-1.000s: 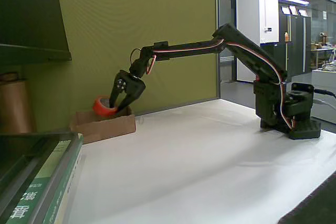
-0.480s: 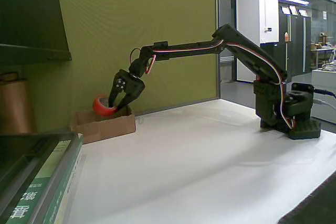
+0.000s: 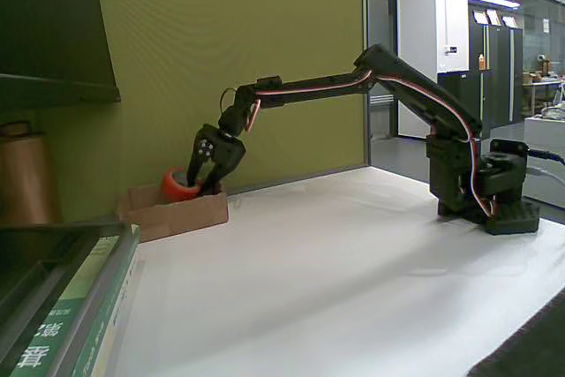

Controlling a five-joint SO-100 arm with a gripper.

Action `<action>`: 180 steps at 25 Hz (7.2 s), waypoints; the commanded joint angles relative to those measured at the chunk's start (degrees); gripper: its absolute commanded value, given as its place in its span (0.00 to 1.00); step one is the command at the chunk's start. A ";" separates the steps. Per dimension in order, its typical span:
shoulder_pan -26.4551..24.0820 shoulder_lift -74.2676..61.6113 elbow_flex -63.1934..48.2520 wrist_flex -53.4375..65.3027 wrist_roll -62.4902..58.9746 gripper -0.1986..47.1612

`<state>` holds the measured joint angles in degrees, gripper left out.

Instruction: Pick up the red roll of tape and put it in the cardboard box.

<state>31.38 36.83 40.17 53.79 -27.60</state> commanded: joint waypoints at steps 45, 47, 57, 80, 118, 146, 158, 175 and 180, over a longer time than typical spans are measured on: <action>-1.14 23.55 2.72 1.32 7.56 0.01; -1.49 26.37 4.22 2.20 7.82 0.01; -4.48 41.92 16.00 5.45 10.02 0.01; -11.78 81.74 54.49 13.71 11.25 0.01; -37.44 141.94 119.62 20.13 22.32 0.01; -41.92 153.28 135.18 19.07 21.71 0.01; -43.95 153.37 135.18 19.07 21.62 0.01; -43.86 153.37 135.18 19.07 21.71 0.01; -43.86 153.37 135.18 19.07 21.71 0.01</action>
<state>-11.51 185.27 174.64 72.60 -5.27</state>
